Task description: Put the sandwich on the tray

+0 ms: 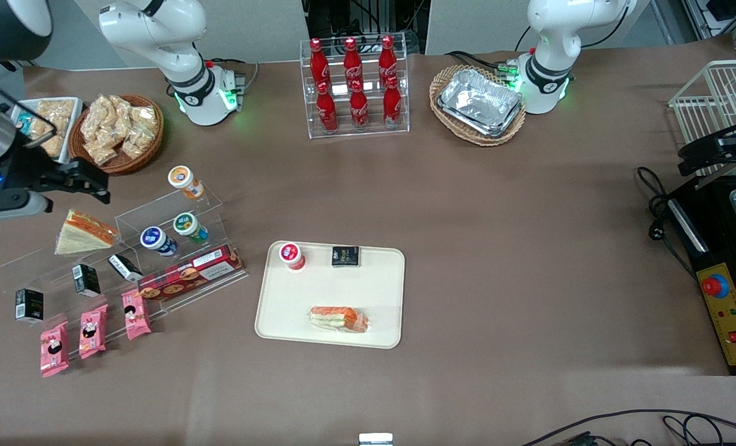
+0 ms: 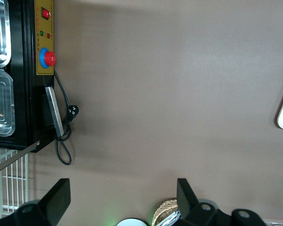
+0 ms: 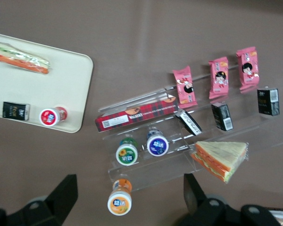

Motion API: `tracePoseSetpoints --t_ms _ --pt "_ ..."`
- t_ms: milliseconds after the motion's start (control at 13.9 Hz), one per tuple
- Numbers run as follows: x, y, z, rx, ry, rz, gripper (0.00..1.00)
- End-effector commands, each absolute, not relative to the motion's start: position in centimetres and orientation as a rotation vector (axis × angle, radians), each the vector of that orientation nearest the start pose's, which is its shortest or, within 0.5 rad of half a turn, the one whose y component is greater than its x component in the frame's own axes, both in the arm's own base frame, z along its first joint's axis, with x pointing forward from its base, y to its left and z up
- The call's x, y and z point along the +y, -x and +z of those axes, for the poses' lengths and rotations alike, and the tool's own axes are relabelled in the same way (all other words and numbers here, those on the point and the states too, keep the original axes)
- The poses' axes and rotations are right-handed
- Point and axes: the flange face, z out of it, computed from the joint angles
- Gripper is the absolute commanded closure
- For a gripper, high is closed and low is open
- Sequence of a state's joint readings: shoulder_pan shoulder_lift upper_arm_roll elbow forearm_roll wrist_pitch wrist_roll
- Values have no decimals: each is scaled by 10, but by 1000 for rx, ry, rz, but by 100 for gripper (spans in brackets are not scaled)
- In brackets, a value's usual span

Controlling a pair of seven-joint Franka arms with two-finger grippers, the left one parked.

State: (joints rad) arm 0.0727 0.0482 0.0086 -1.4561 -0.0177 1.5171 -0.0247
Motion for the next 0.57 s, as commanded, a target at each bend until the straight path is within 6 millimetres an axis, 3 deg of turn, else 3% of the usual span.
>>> tracePoseSetpoints --t_ms 0,144,503 --pt "7 -558 631 -107 3160 -21 0" --pt "-6 -560 625 -168 3159 -37 0" --pt "-23 -566 621 -108 3089 -31 0"
